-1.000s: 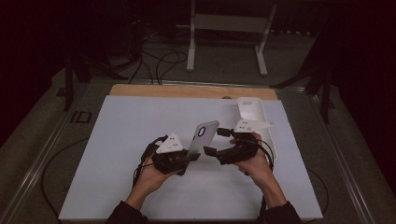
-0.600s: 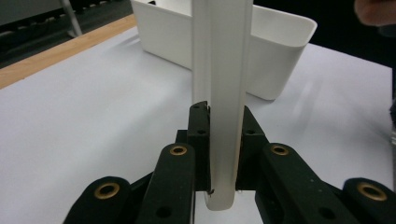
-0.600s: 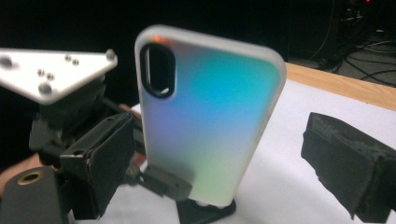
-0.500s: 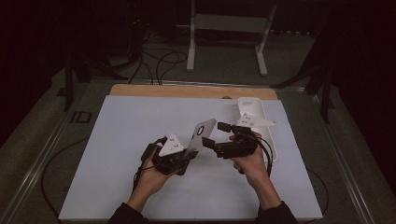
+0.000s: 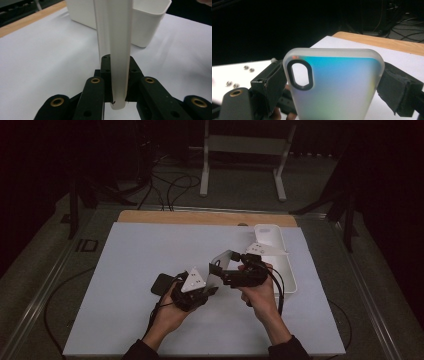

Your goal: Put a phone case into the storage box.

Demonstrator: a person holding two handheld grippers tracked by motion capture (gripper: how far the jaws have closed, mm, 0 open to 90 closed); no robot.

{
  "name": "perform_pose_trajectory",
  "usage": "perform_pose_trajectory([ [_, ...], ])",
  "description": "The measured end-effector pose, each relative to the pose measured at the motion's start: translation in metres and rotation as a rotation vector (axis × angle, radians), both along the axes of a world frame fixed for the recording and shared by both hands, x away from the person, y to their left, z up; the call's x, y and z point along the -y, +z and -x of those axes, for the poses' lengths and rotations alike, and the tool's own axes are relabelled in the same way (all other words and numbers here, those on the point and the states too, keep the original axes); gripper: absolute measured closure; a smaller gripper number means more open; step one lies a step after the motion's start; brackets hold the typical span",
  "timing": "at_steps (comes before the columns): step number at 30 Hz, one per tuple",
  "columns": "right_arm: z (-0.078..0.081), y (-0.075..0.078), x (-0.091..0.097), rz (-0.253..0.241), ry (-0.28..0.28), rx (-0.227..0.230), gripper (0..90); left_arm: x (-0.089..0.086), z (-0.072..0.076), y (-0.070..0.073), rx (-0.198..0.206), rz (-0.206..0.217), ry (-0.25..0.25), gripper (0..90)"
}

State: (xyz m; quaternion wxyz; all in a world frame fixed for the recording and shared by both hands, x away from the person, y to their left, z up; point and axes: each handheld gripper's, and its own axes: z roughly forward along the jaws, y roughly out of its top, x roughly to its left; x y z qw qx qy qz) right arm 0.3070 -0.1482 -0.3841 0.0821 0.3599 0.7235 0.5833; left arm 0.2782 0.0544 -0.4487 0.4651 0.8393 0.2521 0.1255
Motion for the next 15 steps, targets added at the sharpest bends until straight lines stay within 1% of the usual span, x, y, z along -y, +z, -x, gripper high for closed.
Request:
perform_pose_trajectory([
  [3, 0.0018, 0.0006, -0.0020, 0.023, -0.009, 0.016, 15.3, 0.0013, -0.0002, -0.0013, -0.008, 0.005, 0.005, 80.9],
  [4, 0.0020, 0.0005, -0.0021, 0.029, -0.009, 0.022, 15.6, 0.0014, 0.0000, -0.0013, -0.006, 0.001, 0.006, 80.9],
  [6, 0.0028, 0.0006, -0.0023, 0.035, -0.013, 0.030, 16.2, 0.0017, 0.0001, -0.0014, -0.008, 0.007, 0.008, 80.8],
  [8, 0.0035, 0.0005, -0.0023, 0.034, -0.015, 0.041, 16.5, 0.0014, -0.0003, -0.0013, -0.010, 0.015, 0.011, 80.8],
  [11, 0.0038, 0.0007, -0.0015, 0.029, -0.020, 0.038, 16.7, 0.0002, -0.0012, -0.0009, -0.014, 0.023, 0.014, 80.7],
  [12, 0.0034, 0.0005, -0.0010, 0.026, -0.019, 0.038, 16.7, -0.0001, -0.0010, -0.0008, -0.010, 0.021, 0.015, 80.5],
  [13, 0.0031, 0.0003, -0.0007, 0.021, -0.019, 0.035, 16.8, -0.0006, -0.0010, -0.0006, -0.009, 0.023, 0.014, 79.9],
  [14, 0.0029, 0.0001, -0.0002, 0.018, -0.020, 0.034, 16.8, -0.0010, -0.0013, -0.0006, -0.015, 0.027, 0.006, 77.3],
  [15, 0.0026, -0.0001, 0.0002, 0.014, -0.021, 0.035, 16.8, -0.0010, -0.0012, -0.0006, -0.018, 0.032, 0.002, 72.8],
])
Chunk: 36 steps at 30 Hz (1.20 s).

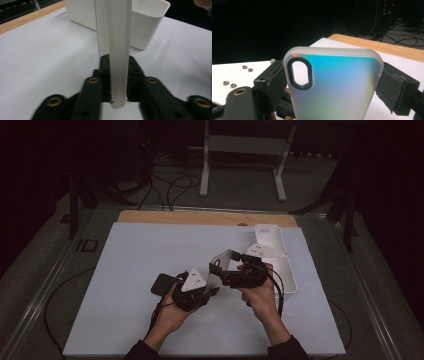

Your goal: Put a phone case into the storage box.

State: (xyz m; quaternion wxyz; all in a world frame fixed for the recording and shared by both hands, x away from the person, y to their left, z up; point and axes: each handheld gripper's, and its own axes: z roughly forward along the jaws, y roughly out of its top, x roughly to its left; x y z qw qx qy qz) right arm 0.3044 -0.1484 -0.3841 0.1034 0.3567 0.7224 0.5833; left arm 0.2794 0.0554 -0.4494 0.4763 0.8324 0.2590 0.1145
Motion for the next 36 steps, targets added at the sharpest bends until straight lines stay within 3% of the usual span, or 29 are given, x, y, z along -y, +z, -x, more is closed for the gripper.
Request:
perform_pose_trajectory([
  [6, -0.001, 0.000, 0.001, -0.003, -0.003, 0.005, 16.8, -0.003, 0.000, 0.001, -0.010, 0.020, 0.000, 48.9],
  [14, -0.002, -0.001, 0.003, -0.003, -0.008, 0.005, 16.7, -0.016, -0.002, 0.006, -0.001, 0.044, 0.084, 15.9],
  [17, -0.002, -0.001, 0.004, -0.003, -0.013, 0.003, 16.7, -0.021, -0.003, 0.007, 0.001, 0.046, 0.114, 9.3],
  [20, -0.003, -0.001, 0.005, -0.003, -0.016, 0.006, 16.7, -0.028, -0.003, 0.008, -0.001, 0.055, 0.112, 2.3],
  [36, -0.007, -0.002, 0.009, 0.005, -0.033, 0.006, 16.8, -0.065, -0.003, 0.008, 0.031, 0.072, 0.206, 0.0],
])
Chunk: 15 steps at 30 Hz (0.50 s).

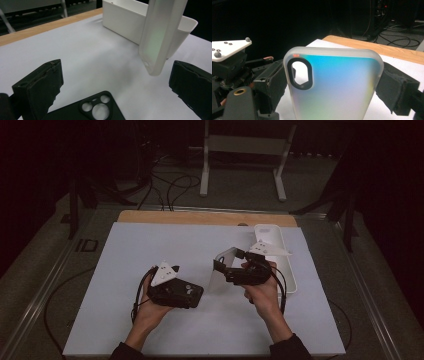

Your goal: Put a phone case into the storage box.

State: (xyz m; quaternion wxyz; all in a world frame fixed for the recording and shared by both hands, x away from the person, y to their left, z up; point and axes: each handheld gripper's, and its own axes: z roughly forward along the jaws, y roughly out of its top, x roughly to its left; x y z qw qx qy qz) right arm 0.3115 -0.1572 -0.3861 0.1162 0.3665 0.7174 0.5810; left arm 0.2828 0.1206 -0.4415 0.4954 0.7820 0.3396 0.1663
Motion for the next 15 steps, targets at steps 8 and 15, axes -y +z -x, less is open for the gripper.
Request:
perform_pose_trajectory([
  [8, -0.003, 0.000, 0.001, 0.006, -0.010, 0.001, 16.8, -0.021, 0.001, -0.004, 0.016, -0.002, 0.045, 0.0],
  [15, -0.005, 0.000, 0.002, 0.011, -0.014, 0.002, 16.8, -0.039, 0.004, -0.009, 0.016, -0.007, 0.093, 0.0],
])
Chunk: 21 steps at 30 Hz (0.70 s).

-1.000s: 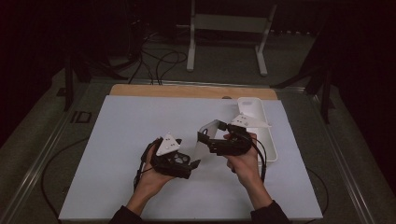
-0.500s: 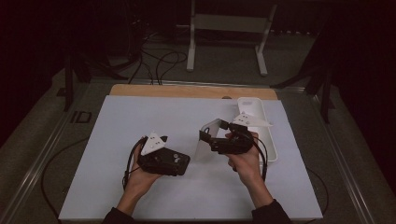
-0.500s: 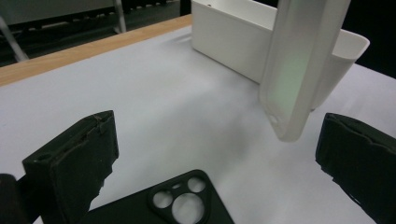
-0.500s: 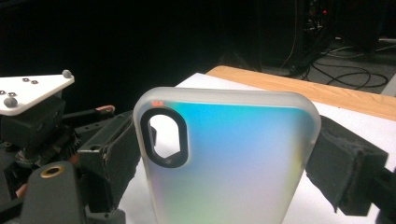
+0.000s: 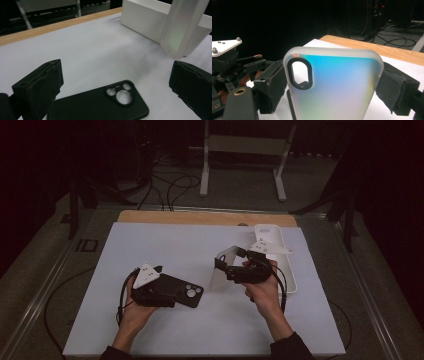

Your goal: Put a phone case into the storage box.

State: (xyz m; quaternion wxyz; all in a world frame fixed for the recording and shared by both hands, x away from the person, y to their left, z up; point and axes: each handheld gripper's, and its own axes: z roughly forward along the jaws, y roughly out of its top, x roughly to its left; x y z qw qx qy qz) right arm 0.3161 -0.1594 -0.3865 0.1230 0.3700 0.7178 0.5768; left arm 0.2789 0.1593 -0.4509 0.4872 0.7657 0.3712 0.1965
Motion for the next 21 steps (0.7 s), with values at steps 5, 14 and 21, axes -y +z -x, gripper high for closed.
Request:
perform_pose_trajectory([
  [5, -0.001, 0.001, 0.001, -0.006, -0.004, -0.004, 16.8, -0.012, 0.003, -0.004, 0.006, -0.012, 0.025, 0.0],
  [14, -0.004, 0.003, 0.005, -0.013, -0.013, -0.001, 16.8, -0.036, 0.011, -0.010, 0.024, 0.002, 0.068, 0.0],
  [21, -0.007, 0.006, 0.008, -0.010, -0.021, 0.003, 16.8, -0.047, 0.015, -0.015, 0.020, -0.026, 0.099, 0.0],
])
